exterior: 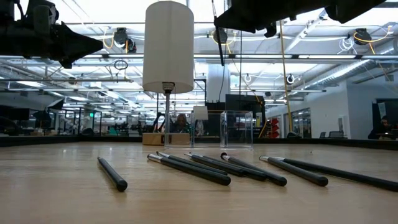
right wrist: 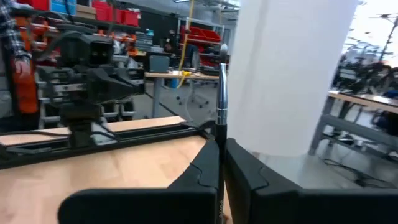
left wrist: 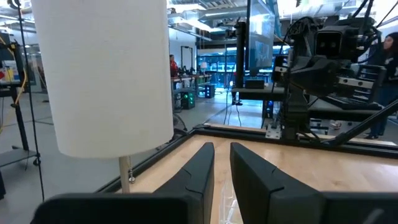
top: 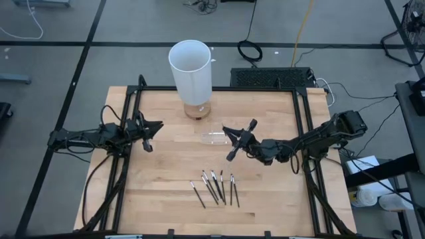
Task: Pick & Place Makeup Supplies
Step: Put the makeup brush into the transparent organizer
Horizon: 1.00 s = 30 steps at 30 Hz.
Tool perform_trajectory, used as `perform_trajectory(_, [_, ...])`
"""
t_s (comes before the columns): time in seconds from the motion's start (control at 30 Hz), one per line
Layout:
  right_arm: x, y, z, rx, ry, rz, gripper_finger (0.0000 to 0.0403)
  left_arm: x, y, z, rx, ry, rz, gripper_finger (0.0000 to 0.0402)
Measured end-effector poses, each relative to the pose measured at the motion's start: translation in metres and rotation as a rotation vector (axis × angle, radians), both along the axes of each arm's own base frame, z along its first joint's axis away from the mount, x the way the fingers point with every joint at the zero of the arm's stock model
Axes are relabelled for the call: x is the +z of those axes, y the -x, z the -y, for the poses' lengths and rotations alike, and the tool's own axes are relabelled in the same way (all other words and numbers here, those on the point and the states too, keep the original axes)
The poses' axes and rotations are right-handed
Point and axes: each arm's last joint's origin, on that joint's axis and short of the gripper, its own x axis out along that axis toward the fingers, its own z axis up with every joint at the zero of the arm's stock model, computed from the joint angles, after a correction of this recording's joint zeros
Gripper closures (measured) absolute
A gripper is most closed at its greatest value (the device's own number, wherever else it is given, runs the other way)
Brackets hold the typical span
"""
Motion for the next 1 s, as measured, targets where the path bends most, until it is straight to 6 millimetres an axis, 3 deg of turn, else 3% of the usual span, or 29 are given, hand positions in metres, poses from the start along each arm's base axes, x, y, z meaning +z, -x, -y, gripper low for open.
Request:
perform_trajectory(0.27, [-0.003,-0.005,0.026,-0.082,-0.009,-0.007,0.0403,0.0,0.0,0.0,0.0,0.002,0.0,0.0339])
perform_trajectory(0.43, [-0.018,0.0,0.039,-0.082,-0.069,0.006,0.0403,0.0,0.0,0.0,-0.009,0.045,0.016,0.0339])
perform_trajectory(0.73, [-0.054,0.032,0.044,-0.068,-0.126,0.072,0.0403,0.0,0.0,0.0,-0.012,0.052,0.019,0.0339])
perform_trajectory(1.0, [-0.062,0.036,0.044,-0.067,-0.142,0.044,0.0403,0.001,0.0,0.0,-0.011,0.047,0.024,0.0339])
